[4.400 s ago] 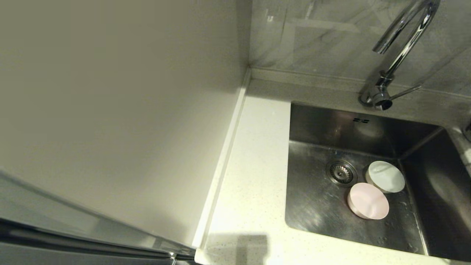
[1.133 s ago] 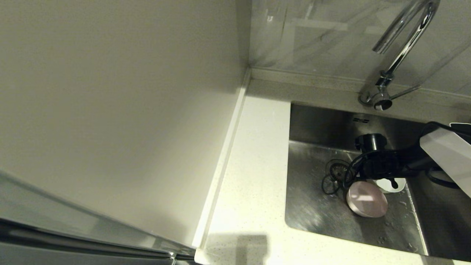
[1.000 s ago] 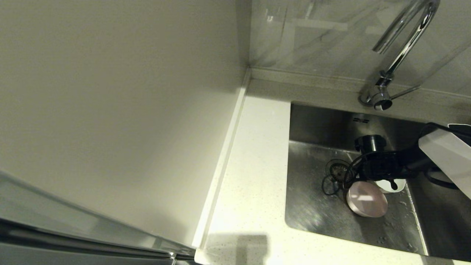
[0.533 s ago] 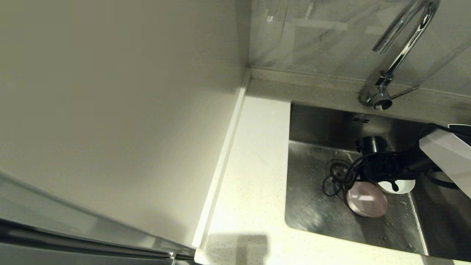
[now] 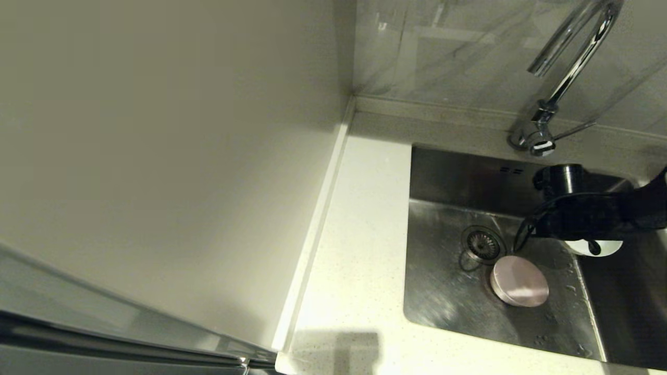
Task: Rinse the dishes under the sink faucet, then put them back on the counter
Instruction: Put a bowl back to the table from the sink
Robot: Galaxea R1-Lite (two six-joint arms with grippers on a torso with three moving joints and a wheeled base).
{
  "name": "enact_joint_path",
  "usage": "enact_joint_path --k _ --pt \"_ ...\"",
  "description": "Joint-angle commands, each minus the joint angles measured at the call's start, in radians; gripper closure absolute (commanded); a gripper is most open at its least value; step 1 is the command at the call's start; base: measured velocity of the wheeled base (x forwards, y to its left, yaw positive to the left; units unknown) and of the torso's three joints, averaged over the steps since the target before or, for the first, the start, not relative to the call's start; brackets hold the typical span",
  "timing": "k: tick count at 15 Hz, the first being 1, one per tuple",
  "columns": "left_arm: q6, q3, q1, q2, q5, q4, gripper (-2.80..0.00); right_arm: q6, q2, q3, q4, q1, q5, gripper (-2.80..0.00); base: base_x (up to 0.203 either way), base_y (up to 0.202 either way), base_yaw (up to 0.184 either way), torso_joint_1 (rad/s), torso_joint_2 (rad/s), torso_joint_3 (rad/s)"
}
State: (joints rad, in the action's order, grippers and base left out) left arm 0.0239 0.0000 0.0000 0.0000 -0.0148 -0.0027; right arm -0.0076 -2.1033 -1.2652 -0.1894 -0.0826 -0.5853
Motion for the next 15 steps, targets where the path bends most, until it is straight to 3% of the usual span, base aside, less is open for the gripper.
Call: enact_joint_path --k 1,4,6,9,15 --pt "-0.001 0.000 0.000 -0.003 0.000 0.000 0.00 -0.024 0.232 0.113 -0.001 0.002 -0.002 0.00 0.000 0.000 0.000 0.000 0.00 0.000" --pt "0.000 0.000 -0.001 -0.004 0.000 0.000 0.00 -0.110 0.453 0.230 0.001 -0.004 0.038 0.00 0.000 0.000 0.000 0.000 0.00 0.000" --pt "0.001 0.000 0.000 -0.003 0.000 0.000 0.00 -0.163 0.522 0.259 0.027 -0.072 0.091 0.00 0.000 0.000 0.000 0.000 0.00 0.000" --pt "0.001 0.000 0.000 -0.003 0.000 0.000 0.00 -0.187 0.510 0.230 0.054 -0.194 0.187 0.00 0.000 0.000 0.000 0.000 0.00 0.000" --pt "0.001 0.000 0.000 -0.003 0.000 0.000 0.00 -0.213 0.332 0.124 0.050 -0.363 0.214 0.00 0.000 0.000 0.000 0.000 0.00 0.000"
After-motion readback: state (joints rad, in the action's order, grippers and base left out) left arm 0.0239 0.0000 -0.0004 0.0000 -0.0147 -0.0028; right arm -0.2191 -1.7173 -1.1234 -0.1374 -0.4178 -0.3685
